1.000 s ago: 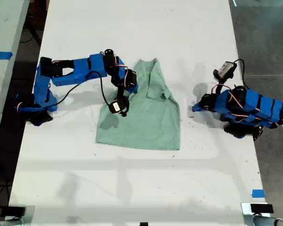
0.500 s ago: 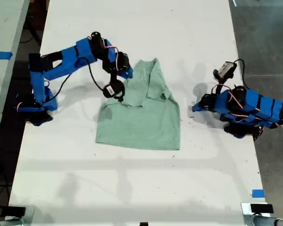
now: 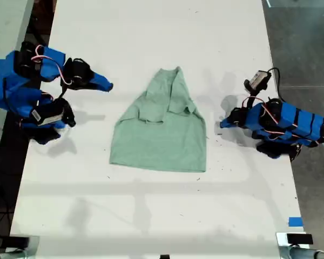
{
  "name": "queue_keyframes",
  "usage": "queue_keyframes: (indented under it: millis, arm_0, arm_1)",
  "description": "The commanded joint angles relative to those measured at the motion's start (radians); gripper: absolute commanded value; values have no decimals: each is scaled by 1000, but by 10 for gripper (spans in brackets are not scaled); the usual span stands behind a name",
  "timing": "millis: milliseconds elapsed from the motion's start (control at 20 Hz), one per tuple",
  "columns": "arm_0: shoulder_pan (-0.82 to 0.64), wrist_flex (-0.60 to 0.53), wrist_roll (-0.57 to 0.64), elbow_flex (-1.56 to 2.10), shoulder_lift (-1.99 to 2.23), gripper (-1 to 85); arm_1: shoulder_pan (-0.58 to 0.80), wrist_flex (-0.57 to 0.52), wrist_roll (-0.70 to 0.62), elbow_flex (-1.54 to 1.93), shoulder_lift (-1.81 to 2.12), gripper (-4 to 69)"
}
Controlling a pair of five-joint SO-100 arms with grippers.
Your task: Fold t shirt
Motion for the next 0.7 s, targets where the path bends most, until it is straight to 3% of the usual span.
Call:
queue_keyframes:
  millis: [0,100,200,250,350,650]
  arm_0:
    - [18,-114,-58,541,655,1]
    - [41,-184,-14,784,793,1]
    - [83,-337,29,1022,799,1]
    - [49,-348,0,1120,801,1]
    - [37,-285,-48,1083,804,1]
    - [15,-247,-146,1095,804,1]
  arm_1:
    - [-3,-21,-6,40,8,-11]
    - [-5,-21,-6,40,8,-11]
    - [-6,-21,-3,40,8,-11]
    - [-6,-21,-2,40,8,-11]
    - [-11,-17,9,40,8,-11]
    - [-28,-11,26,35,8,-11]
